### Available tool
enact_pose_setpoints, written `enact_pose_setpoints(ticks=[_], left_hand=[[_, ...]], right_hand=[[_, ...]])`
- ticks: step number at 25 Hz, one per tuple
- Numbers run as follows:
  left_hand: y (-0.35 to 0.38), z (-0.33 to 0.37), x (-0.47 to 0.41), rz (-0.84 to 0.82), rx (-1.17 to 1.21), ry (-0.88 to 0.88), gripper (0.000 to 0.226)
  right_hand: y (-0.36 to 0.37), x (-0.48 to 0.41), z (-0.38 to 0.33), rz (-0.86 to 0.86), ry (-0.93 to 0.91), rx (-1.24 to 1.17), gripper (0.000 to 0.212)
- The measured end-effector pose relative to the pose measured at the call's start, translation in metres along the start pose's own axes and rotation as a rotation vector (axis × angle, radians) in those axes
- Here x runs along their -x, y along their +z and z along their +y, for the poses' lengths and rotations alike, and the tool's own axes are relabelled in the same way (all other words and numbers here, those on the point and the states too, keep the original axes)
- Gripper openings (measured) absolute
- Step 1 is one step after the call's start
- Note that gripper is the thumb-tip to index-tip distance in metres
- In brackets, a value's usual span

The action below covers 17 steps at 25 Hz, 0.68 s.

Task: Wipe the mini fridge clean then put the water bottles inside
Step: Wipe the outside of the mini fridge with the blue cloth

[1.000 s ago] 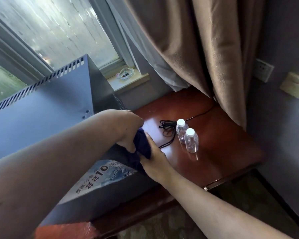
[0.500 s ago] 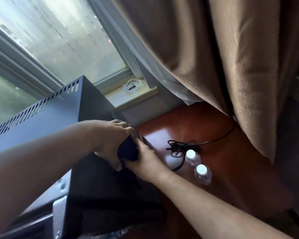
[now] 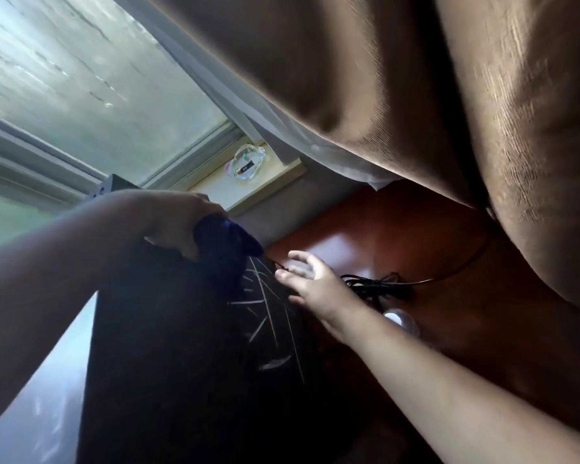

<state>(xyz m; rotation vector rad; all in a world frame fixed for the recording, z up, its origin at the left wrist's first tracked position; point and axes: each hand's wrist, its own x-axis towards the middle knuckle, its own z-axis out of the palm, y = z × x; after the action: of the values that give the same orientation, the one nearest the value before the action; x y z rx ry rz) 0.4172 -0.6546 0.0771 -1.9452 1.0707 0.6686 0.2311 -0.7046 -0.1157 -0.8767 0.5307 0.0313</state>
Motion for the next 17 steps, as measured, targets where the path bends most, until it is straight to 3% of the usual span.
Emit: enact_pose_setpoints(ticks=[3, 7, 13, 17], left_hand=[[-0.004, -0.016, -0.028, 0.02, -0.059, -0.069, 0.078], [0.005, 0.0, -0.053, -0.101, 0.032, -0.026, 0.061], [0.041, 0.095, -0.033, -0.465, -0.001, 0.241, 0.064], [0.057, 0.146, -0.018, -0.609, -0.145, 0.367, 0.061]], right_hand=[[-0.011, 0.0, -0.005, 0.062, -0.041, -0.006, 0.045], [-0.018, 0.016, -0.001, 0.155, -0.092, 0.014, 0.035], [-0.033, 0.034, 0.019, 0.201, -0.074, 0.064, 0.009], [-0.037, 0.038, 0.031, 0.154, -0.03, 0.12, 0.019]])
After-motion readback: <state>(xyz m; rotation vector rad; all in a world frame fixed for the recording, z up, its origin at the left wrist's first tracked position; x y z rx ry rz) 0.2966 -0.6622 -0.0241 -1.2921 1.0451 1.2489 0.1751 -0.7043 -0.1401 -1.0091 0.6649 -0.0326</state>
